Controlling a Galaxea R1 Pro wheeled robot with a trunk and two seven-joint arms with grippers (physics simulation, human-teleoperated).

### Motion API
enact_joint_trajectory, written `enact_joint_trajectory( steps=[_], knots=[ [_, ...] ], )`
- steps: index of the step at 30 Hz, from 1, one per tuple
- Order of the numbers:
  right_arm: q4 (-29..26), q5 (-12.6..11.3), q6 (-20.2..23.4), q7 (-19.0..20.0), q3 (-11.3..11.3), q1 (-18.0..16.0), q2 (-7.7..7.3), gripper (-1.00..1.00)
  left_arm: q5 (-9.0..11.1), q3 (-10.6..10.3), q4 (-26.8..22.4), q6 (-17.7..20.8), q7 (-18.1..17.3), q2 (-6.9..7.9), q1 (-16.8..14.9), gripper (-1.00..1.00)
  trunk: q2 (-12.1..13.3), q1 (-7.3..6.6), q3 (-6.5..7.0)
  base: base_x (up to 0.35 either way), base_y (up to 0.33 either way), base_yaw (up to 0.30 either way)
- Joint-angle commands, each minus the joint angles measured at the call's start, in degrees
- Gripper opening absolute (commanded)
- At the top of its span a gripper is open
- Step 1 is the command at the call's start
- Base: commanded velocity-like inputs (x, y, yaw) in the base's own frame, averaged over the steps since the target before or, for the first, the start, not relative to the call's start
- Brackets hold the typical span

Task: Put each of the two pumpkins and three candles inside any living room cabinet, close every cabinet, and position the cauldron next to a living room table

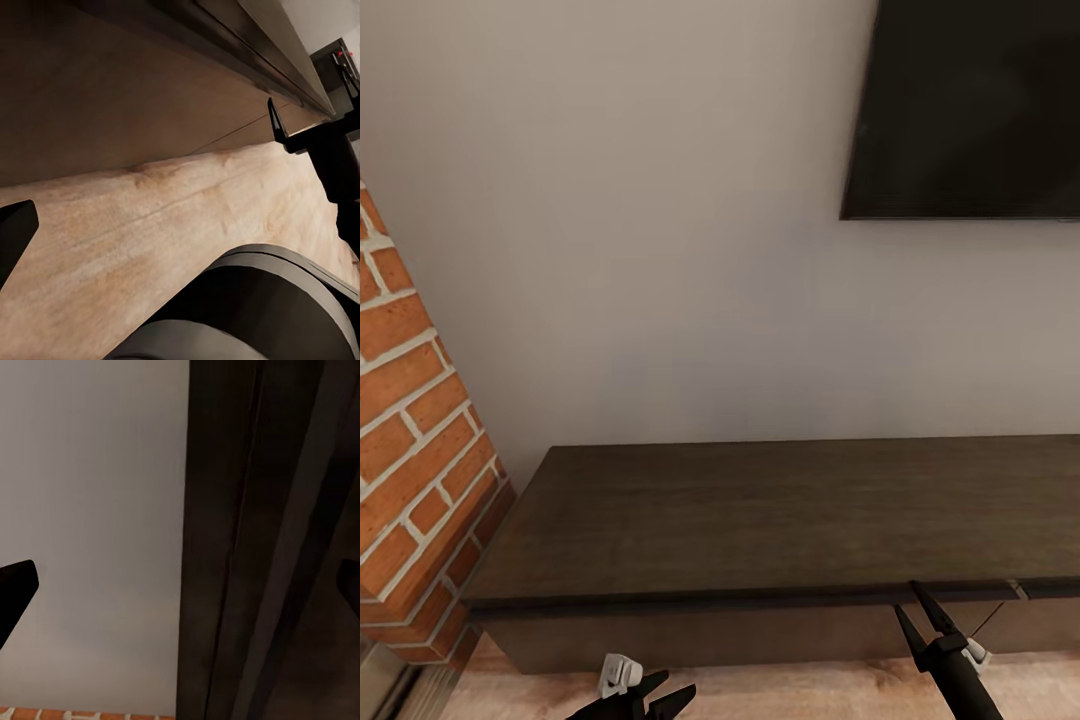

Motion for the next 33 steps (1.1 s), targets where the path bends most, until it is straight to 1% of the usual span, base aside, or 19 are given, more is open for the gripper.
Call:
enact_joint_trajectory(
  steps=[1, 11, 18, 21, 24, 27, 31, 33],
  knots=[
    [0.0, -0.2, 0.5, 0.1, 0.0, 0.0, -0.01, 1.00, 0.6, -0.1, 0.0, 0.5, -0.1, 0.04, 0.0, 1.00, 0.0, 0.01, -0.27, 0.002, 0.000, 0.000],
    [0.0, -0.2, 0.5, 0.1, 0.0, 0.0, -0.01, 1.00, 0.6, -0.1, 0.0, 0.5, -0.2, 0.04, 0.0, 1.00, 0.0, 0.01, -0.27, 0.000, 0.000, 0.000],
    [0.0, -0.2, 0.6, -0.4, 0.0, -0.1, -0.08, 1.00, 0.7, -0.1, 0.1, 0.5, 0.0, 0.04, 0.0, 1.00, -0.1, 0.19, -1.82, 0.000, 0.000, 0.000],
    [0.1, -0.2, 0.6, -2.6, 0.0, -0.1, -0.53, 1.00, 0.7, -0.1, 0.1, 0.5, -0.1, 0.04, 0.0, 1.00, -0.1, 0.19, -1.82, 0.000, 0.000, 0.000],
    [0.1, -0.3, 0.6, -3.6, 0.0, -0.1, -0.69, 1.00, 0.7, -0.1, 0.1, 0.5, -0.1, 0.04, 0.0, 1.00, -0.1, 0.19, -1.82, 0.000, 0.000, 0.000],
    [0.1, -0.3, 0.6, -4.1, 0.0, -0.1, -0.75, 1.00, 0.7, -0.1, 0.1, 0.5, -0.1, 0.04, 0.0, 1.00, -0.1, 0.19, -1.82, 0.000, 0.000, 0.000],
    [0.1, -0.3, 0.6, -4.3, 0.0, -0.1, -0.78, 1.00, 0.7, -0.1, 0.1, 0.5, -0.1, 0.04, 0.0, 1.00, -0.2, 0.30, -2.71, 0.000, 0.000, 0.000],
    [0.1, -0.3, 0.6, -4.3, 0.0, -0.1, -0.79, 1.00, 0.7, -0.1, 0.1, 0.5, -0.1, 0.04, 0.0, 1.00, -0.2, 0.30, -2.71, 0.000, 0.000, 0.000]
  ],
)
